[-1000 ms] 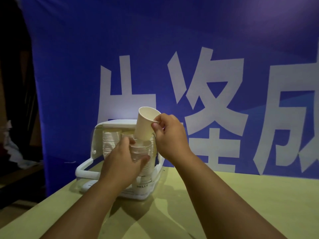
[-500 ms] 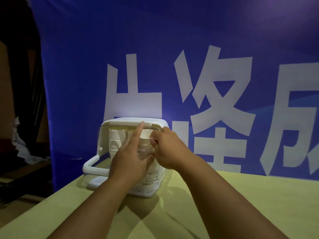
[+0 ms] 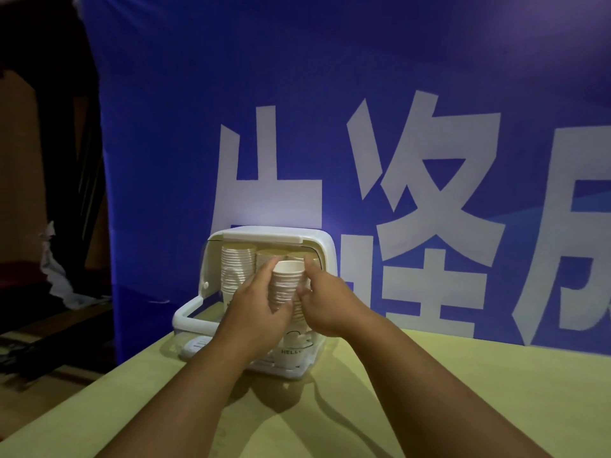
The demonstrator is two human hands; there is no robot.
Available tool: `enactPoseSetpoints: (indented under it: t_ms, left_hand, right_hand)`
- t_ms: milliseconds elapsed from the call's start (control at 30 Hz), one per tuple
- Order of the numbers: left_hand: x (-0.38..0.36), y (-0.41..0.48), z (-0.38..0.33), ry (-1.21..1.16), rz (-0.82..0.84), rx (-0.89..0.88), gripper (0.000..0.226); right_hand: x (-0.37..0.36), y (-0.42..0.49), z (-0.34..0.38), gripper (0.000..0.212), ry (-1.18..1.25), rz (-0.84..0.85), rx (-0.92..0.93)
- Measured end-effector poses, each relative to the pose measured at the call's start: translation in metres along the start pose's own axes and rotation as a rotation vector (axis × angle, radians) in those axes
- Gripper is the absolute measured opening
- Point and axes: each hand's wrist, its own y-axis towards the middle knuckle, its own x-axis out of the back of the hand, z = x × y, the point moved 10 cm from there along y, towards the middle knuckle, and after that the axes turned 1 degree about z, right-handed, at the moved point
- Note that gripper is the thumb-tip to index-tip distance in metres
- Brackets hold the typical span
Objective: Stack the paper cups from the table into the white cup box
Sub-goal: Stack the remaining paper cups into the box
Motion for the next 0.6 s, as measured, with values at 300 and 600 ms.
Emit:
enactPoseSetpoints:
  t_ms: [300, 600]
  left_hand:
    - [0.017, 0.006, 0.022, 0.046, -0.156, 0.078, 0.081]
    - [0.009, 0.008, 0.038, 0.071, -0.117, 0.181, 0.090]
  right_hand:
    - [-0.033, 0.008, 0.005, 0.077, 0.194, 0.003, 0.090]
    - [-0.050, 0.007, -0.015, 0.058, 0.088, 0.096, 0.021]
